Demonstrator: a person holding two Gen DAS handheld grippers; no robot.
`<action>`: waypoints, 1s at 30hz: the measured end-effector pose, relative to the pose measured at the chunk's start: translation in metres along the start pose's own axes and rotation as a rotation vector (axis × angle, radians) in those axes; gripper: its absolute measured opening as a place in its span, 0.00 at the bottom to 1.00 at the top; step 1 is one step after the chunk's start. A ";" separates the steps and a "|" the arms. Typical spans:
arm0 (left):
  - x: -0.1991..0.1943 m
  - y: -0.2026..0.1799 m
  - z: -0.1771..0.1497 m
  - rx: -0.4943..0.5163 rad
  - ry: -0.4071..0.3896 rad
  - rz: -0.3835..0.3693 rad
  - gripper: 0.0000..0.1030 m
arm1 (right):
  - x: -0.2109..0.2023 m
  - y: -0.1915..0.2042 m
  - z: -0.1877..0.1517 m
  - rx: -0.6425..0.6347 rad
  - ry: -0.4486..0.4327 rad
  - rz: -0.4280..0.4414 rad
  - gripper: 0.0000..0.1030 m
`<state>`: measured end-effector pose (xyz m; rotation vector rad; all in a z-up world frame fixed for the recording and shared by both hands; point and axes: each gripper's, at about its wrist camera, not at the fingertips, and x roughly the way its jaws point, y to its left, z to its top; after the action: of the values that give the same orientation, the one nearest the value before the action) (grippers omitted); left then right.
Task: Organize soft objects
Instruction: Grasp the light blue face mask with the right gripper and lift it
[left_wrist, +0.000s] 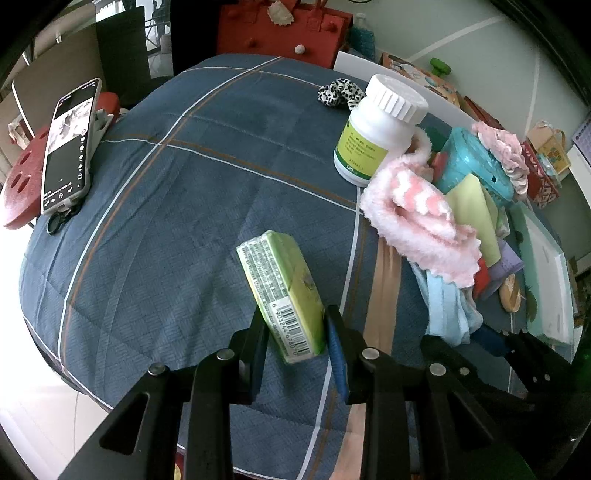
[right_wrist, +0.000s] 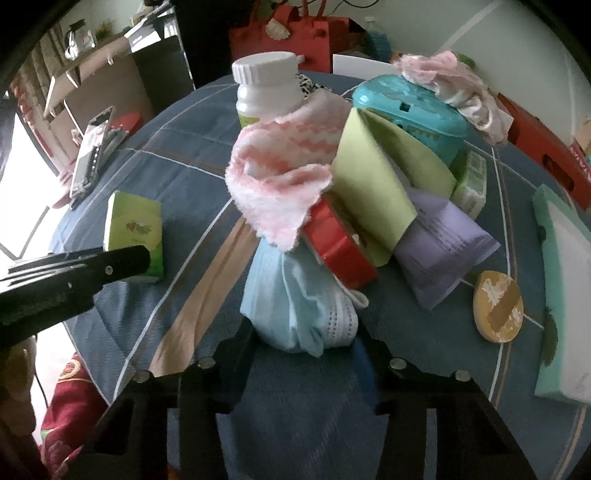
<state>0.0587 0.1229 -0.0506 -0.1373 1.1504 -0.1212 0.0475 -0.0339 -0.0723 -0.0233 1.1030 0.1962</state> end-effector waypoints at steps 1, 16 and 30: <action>0.000 -0.001 0.000 0.002 0.000 0.002 0.31 | -0.002 -0.003 -0.001 0.010 -0.002 0.013 0.45; -0.013 -0.007 0.002 0.006 -0.028 0.014 0.27 | -0.060 -0.035 -0.008 0.091 -0.112 0.126 0.34; -0.037 -0.015 0.015 0.013 -0.102 -0.012 0.24 | -0.126 -0.046 0.010 0.119 -0.278 0.167 0.31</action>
<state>0.0575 0.1145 -0.0086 -0.1378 1.0471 -0.1312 0.0092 -0.0964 0.0410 0.1980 0.8378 0.2739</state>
